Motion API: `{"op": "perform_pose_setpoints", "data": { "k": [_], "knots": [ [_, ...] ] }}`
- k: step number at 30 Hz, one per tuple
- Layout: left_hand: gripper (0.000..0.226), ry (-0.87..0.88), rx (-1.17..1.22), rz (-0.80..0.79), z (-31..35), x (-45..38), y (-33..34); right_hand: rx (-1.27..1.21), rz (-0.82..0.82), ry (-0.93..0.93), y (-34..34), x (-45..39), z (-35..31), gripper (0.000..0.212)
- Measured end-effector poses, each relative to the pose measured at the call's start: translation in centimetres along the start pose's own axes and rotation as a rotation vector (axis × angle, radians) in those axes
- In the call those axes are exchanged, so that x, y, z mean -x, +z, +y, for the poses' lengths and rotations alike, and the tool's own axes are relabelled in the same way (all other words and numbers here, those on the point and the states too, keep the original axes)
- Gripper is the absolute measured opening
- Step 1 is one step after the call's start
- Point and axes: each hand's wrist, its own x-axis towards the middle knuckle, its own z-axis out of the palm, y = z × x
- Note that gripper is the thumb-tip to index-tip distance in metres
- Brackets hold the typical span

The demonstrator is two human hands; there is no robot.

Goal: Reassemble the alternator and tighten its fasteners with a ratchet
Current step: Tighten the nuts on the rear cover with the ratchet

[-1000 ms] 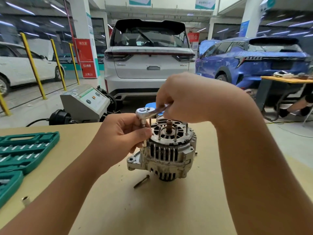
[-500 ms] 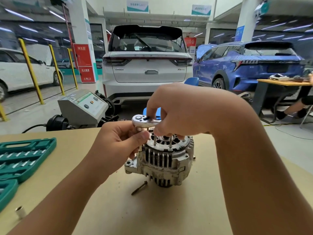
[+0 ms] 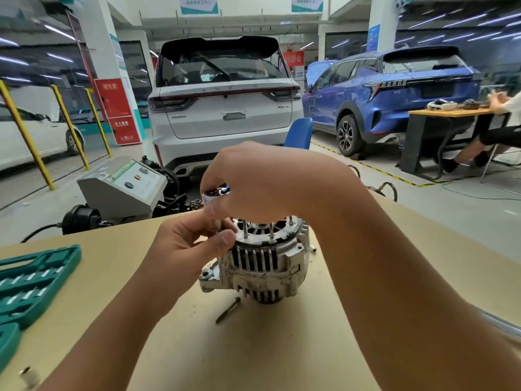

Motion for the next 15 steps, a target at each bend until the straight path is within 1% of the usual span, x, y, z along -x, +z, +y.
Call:
{"op": "perform_pose_setpoints", "data": {
  "k": [2,6,9,10,12,14,15],
  "knots": [
    [0.026,-0.01,0.003,0.002,-0.2,0.0,-0.3,-0.001,-0.006,0.01,0.0,-0.1,-0.2,0.034],
    [0.029,0.012,0.004,0.055,-0.5,0.1,-0.2,0.028,-0.002,0.005,0.0,0.0,-0.6,0.029],
    [0.037,0.049,0.0,0.047,-0.4,0.3,0.1,0.048,-0.049,-0.02,0.4,-0.1,-0.9,0.027],
    [0.041,0.051,0.009,0.035,-0.3,0.4,0.2,0.047,-0.055,-0.034,0.6,-0.2,-1.0,0.023],
    [0.047,0.051,0.045,0.02,-0.4,0.5,0.2,0.044,-0.038,-0.041,1.3,-0.7,-1.2,0.007],
    [0.057,0.036,0.047,0.059,-1.0,0.6,0.1,0.073,0.004,-0.027,1.9,-1.1,-1.2,0.015],
    [0.065,0.005,0.003,0.093,-1.4,0.6,0.0,0.082,0.022,-0.023,2.2,-1.4,-1.1,0.018]
  ]
}}
